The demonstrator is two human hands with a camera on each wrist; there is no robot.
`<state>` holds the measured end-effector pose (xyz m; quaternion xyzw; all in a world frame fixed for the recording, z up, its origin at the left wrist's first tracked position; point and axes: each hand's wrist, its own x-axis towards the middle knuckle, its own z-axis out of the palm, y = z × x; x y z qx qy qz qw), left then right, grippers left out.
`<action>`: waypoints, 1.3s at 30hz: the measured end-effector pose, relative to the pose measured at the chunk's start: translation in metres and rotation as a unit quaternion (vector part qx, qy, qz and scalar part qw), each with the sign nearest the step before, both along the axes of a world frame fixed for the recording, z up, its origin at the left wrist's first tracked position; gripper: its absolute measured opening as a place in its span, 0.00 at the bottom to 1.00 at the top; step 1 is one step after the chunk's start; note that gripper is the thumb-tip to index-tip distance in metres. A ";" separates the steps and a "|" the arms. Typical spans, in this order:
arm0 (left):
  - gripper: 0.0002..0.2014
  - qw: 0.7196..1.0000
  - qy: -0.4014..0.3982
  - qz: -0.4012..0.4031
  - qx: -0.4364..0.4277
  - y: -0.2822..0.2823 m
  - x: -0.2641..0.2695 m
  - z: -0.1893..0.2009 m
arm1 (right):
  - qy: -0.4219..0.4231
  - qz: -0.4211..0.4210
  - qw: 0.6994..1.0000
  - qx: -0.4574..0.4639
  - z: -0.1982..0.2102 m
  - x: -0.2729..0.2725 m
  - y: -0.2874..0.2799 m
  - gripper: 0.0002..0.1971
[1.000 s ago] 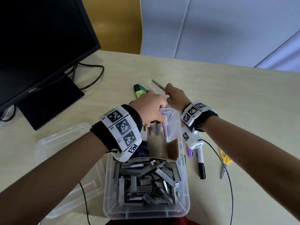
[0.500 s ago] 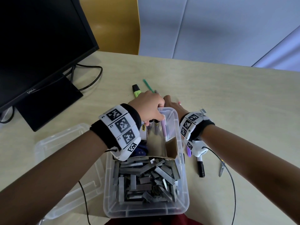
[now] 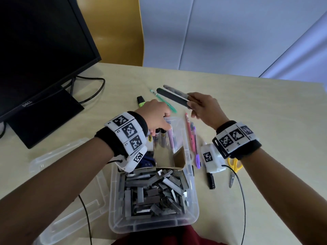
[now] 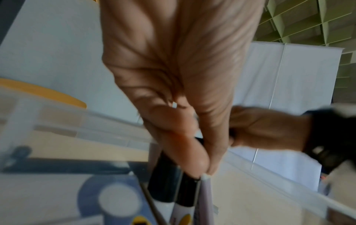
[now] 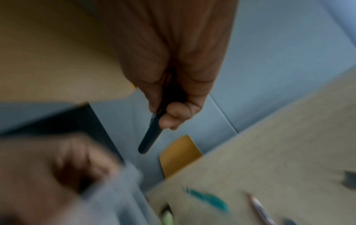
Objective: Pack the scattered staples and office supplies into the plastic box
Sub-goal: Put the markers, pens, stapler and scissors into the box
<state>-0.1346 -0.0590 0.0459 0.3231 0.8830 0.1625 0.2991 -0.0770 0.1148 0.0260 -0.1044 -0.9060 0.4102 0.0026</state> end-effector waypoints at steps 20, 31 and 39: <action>0.09 1.000 -0.009 0.012 -0.023 0.003 0.002 0.010 | -0.041 0.196 0.970 0.136 0.063 0.091 -0.033 0.10; 0.02 0.999 -0.015 0.035 -0.007 -0.001 0.002 0.012 | -0.121 0.291 0.925 0.214 0.039 0.041 -0.091 0.08; 0.13 0.995 -0.050 0.089 0.005 -0.026 -0.011 0.018 | -0.122 0.205 0.952 0.192 0.029 0.030 -0.085 0.08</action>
